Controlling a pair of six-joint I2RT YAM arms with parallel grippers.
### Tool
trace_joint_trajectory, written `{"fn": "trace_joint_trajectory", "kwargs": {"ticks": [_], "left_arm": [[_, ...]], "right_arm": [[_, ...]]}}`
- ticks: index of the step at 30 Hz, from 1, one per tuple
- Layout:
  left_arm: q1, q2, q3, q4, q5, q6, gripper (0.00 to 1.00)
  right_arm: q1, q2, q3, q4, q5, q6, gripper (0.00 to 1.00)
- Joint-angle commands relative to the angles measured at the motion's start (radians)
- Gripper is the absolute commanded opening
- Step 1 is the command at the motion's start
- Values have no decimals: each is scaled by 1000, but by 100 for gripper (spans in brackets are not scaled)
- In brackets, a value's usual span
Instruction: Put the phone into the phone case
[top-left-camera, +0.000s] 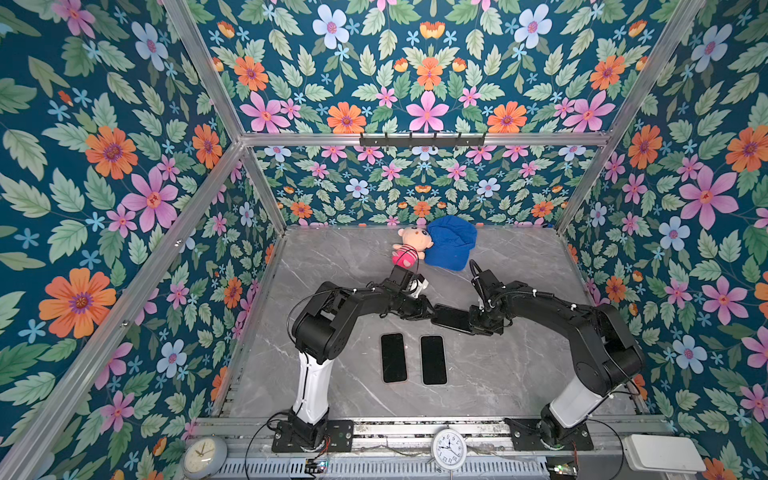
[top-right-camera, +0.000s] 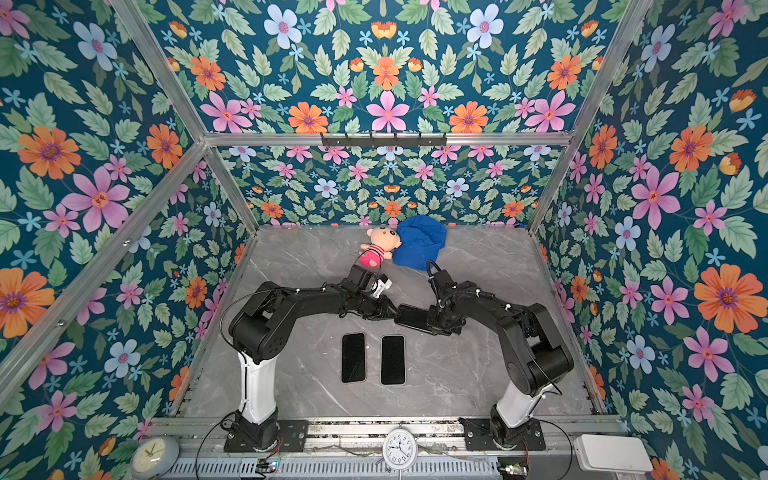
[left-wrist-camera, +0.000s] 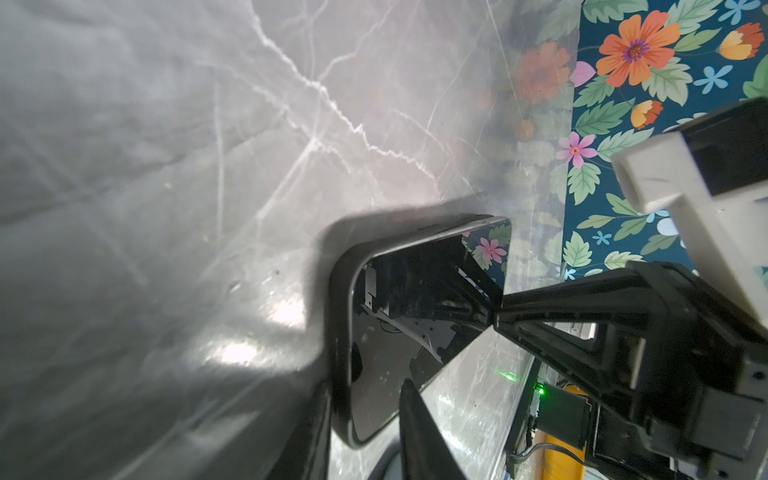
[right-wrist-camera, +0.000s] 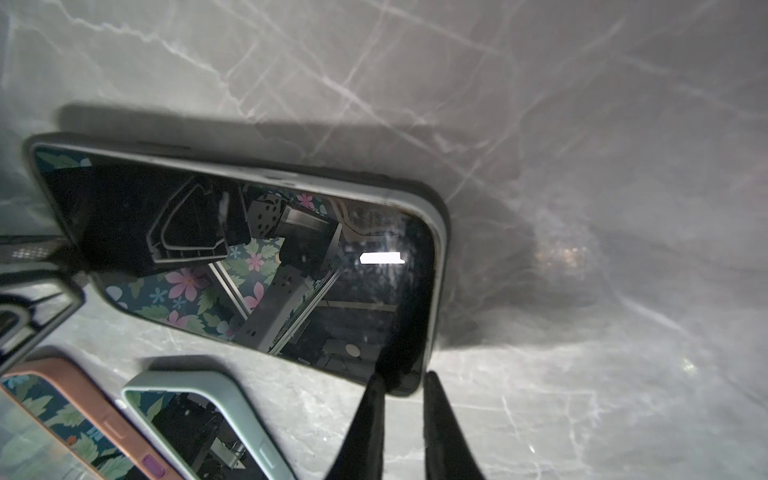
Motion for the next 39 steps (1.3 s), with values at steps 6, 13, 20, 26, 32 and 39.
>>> {"fn": "trace_joint_trajectory", "kwargs": {"ticks": [6,13,20,26,32,39], "left_arm": [[-5,-7,-8,12,22,-3,30],[-5,-8,-12,20,22,-6,31],[-5,-16,-13,14,18,-2,31],[-5,-17,-12,8,13,5,31],[-3,-20,-11,-2,10,13,32],[9,-54,-20,-20,-14,22,39]], "right_arm": [[23,36,-10,87,-69,16,13],[33,51,-21,108,-81,29,12],[35,40,-24,93,-60,35,11],[35,26,-24,72,-34,49,3],[35,20,-22,60,-37,52,1],[35,-105,0,-43,-20,23,11]]}}
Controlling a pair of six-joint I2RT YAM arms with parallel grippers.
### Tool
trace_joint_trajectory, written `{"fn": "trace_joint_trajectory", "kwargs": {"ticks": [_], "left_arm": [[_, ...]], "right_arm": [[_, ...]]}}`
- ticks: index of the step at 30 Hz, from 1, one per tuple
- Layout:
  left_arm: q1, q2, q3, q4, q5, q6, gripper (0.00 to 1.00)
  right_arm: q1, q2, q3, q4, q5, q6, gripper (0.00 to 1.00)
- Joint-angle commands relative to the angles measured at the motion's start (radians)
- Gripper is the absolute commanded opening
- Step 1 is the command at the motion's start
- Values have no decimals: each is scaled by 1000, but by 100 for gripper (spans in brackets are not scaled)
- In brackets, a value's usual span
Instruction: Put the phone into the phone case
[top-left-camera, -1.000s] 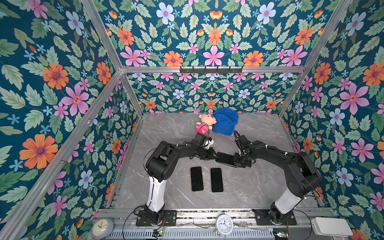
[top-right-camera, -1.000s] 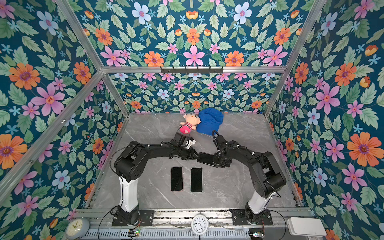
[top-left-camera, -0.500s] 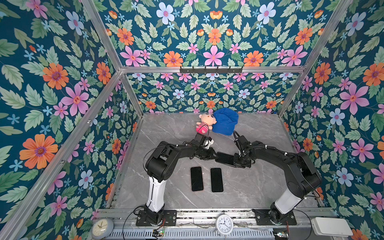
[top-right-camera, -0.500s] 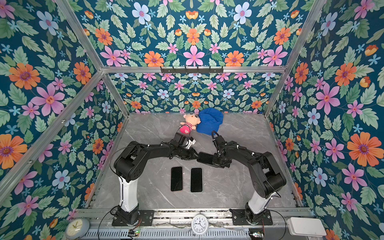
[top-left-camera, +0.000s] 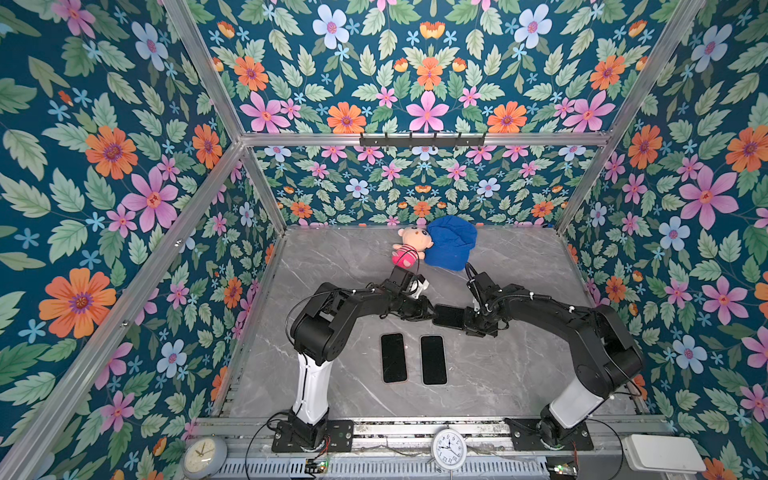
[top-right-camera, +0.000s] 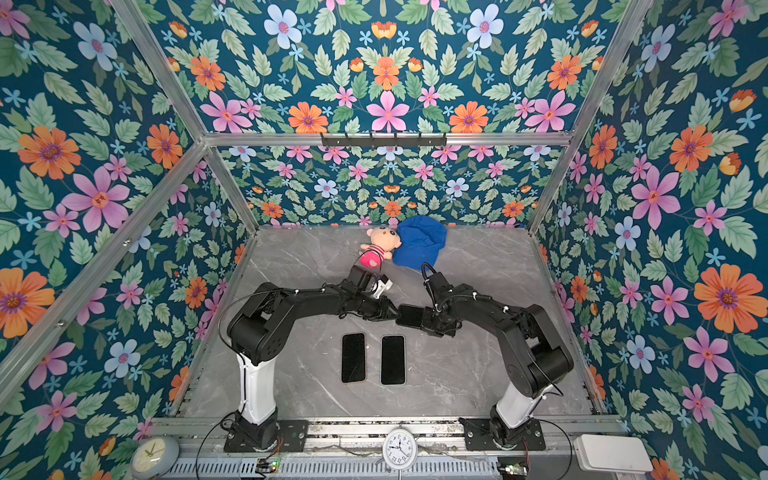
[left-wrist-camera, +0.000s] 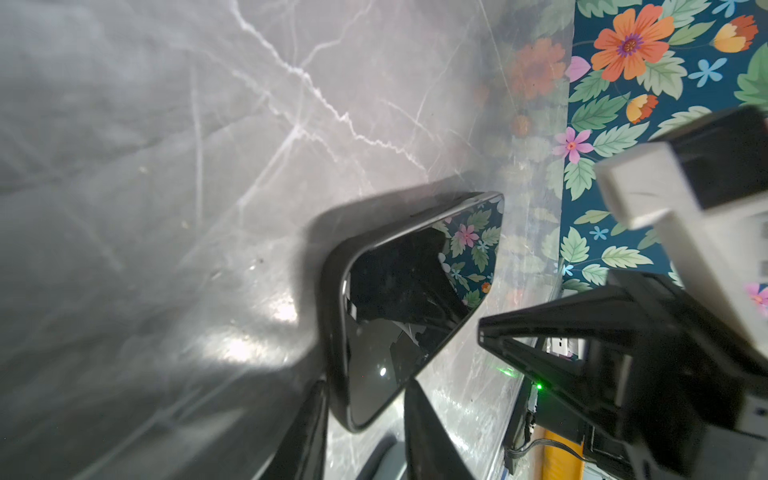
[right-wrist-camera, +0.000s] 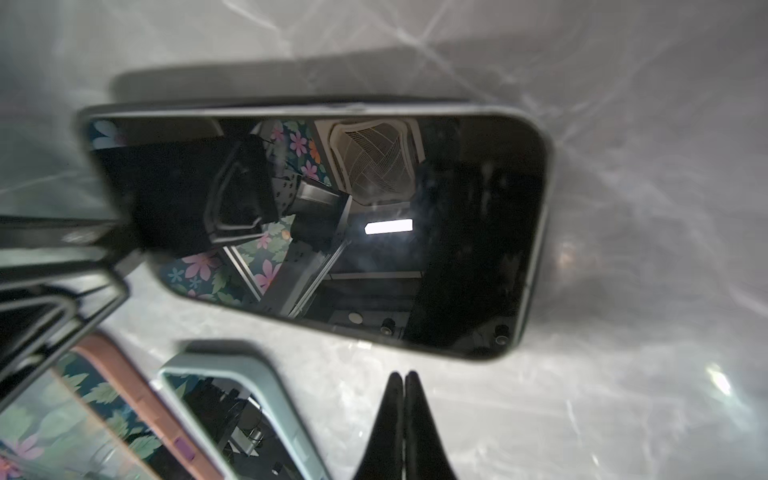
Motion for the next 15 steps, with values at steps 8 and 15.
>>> {"fn": "trace_joint_trajectory", "kwargs": {"ticks": [8,15], "left_arm": [[-12,-119,-72,1,-35,-14,57],[-65,-143,-104,33,-40,-56,69]], "right_arm": [[-75,-2,118,-35,21,-226,33],[-127,190,283,-34,0,-375,60]]}}
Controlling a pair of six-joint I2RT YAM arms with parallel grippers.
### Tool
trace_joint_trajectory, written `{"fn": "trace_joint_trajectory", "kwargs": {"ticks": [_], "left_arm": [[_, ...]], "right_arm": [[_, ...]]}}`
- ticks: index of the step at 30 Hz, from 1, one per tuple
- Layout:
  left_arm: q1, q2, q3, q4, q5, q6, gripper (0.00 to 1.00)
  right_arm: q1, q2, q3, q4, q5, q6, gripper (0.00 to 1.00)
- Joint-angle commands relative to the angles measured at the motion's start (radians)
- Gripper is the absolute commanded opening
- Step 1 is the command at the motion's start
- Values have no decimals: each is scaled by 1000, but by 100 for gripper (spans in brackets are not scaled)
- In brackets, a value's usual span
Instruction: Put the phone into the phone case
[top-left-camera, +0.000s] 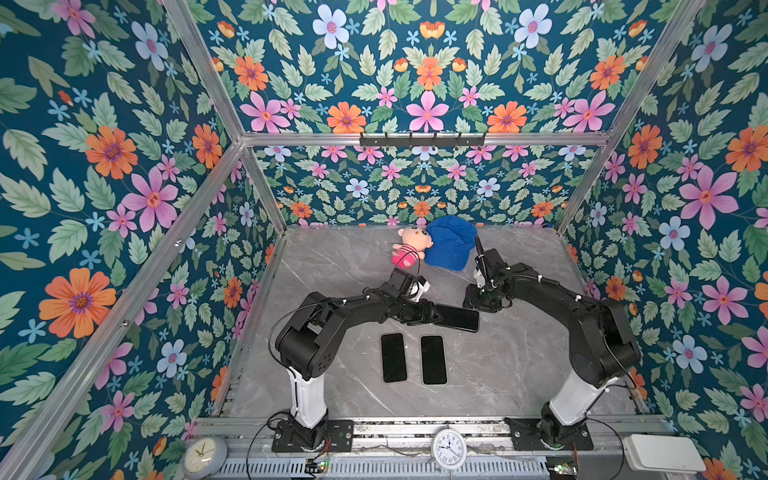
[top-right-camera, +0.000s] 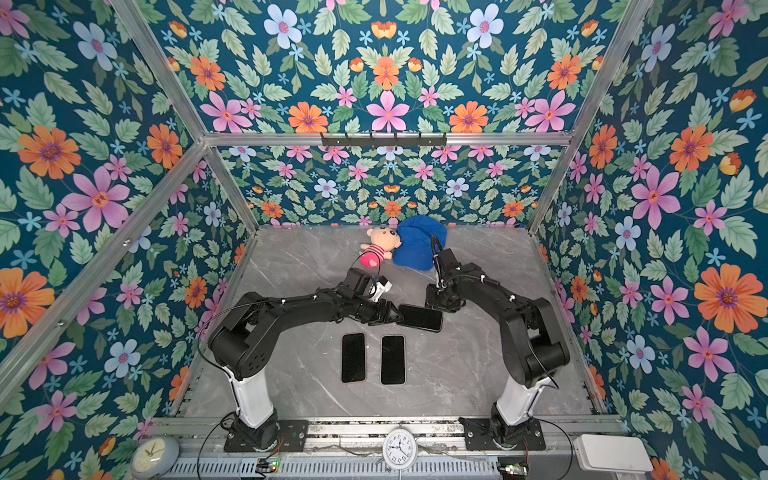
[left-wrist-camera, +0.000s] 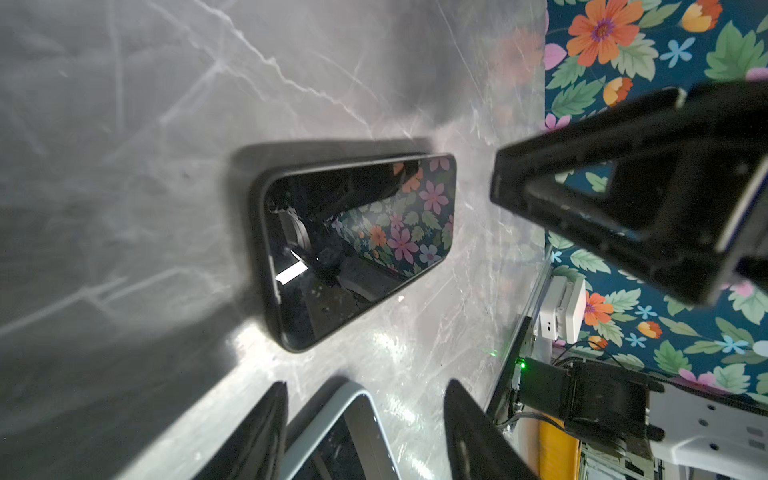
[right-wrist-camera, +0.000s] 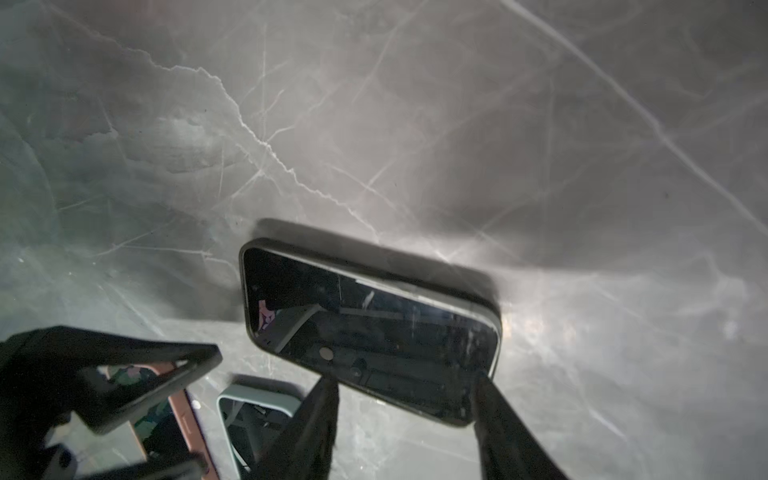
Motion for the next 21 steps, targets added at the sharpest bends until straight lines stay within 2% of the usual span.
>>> {"fn": "trace_joint_trajectory", "kwargs": {"ticks": [1,6,11,21], "left_arm": [[-11,-7,-16,46,-6,-34,70],[-21,37,-2,72,15,-49,70],[-27,71,30,52,1,-46,70],[-39,143,92,86,11,-57,65]], "right_arm": [[-14,62,48,-10,-28,-100,61],[-17,114,67,-16,-63,-122,66],[-15,152,65,-64,-104,-126,65],[-7,43,-76,-79,-127,-84,58]]}}
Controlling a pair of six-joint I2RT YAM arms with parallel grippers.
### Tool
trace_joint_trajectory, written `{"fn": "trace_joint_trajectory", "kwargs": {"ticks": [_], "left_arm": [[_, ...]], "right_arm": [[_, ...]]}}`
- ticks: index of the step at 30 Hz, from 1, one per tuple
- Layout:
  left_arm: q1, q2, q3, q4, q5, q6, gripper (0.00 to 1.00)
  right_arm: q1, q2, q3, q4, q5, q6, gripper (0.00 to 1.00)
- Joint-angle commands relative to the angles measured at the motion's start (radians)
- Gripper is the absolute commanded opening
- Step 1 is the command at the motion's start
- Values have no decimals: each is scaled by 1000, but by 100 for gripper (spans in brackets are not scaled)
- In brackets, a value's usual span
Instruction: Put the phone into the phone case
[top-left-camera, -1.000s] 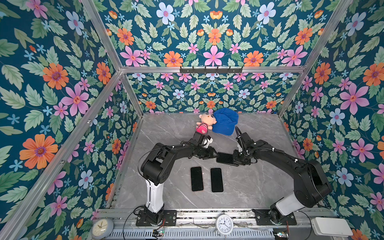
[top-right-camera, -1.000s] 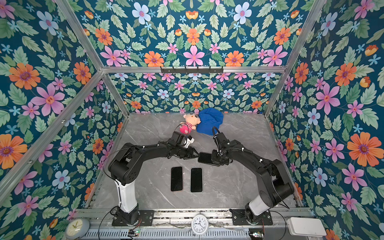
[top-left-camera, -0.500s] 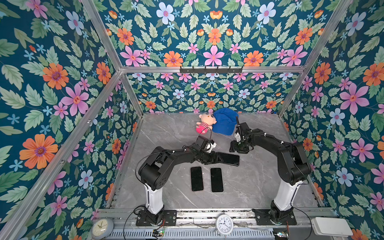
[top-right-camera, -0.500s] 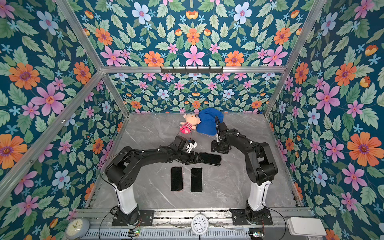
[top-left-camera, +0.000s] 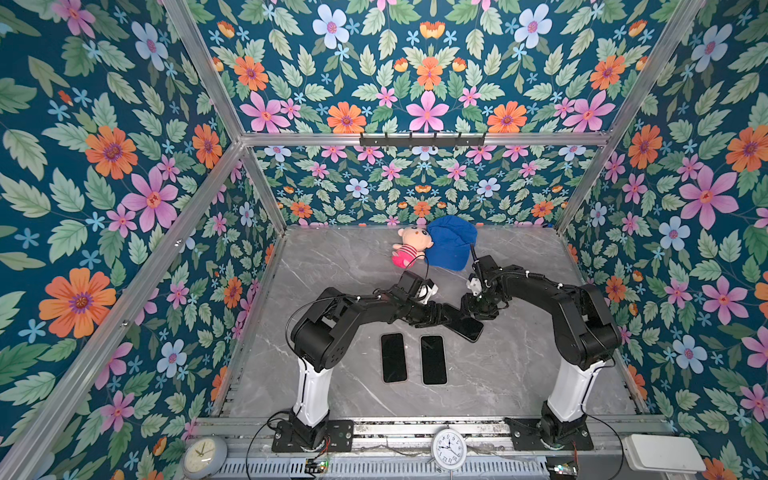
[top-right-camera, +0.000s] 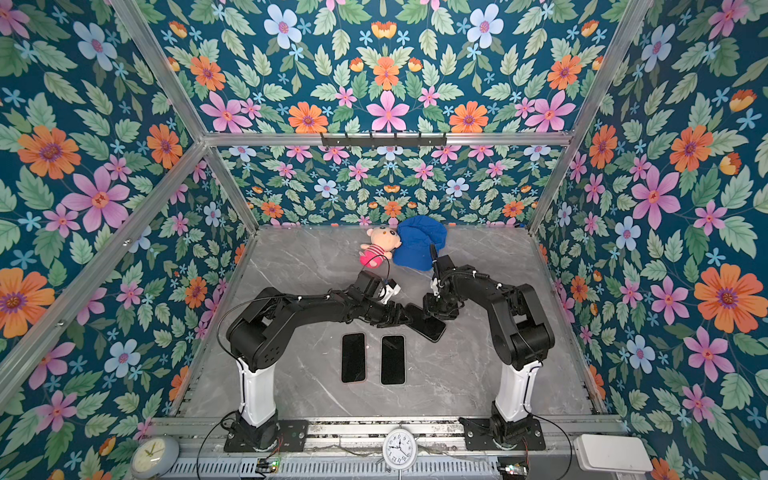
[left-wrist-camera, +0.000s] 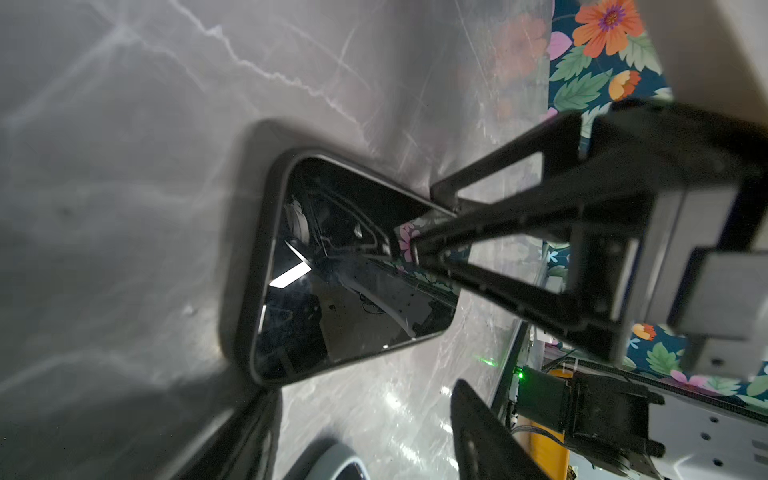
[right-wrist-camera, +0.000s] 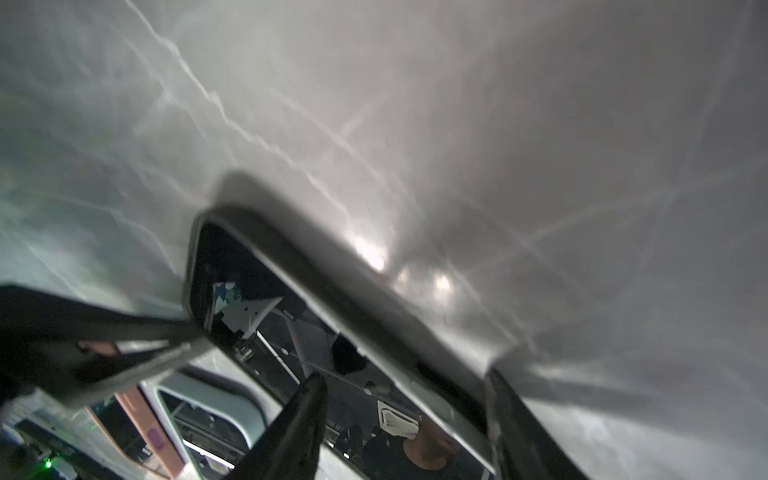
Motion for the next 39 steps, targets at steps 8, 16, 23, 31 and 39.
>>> {"fn": "trace_joint_trajectory", "kwargs": {"ticks": [8,16,23,31,39], "left_arm": [[-17,80,90,14,8,-13,58],[-45,130,150,26,14,-32,54],[-50,98,104,37,18,-71,57],[-108,-27,26,-67,-71,-151,56],[-159,-26,44,-90,-91,-179,53]], "right_arm": [[8,-133,-161,2,-47,60,53],[10,-183,-272,67,-97,107,47],[10,-265,-311,45,-33,174,35],[11,-432,-403,24,64,330,21],[44,-539,-461,102,59,409,14]]}}
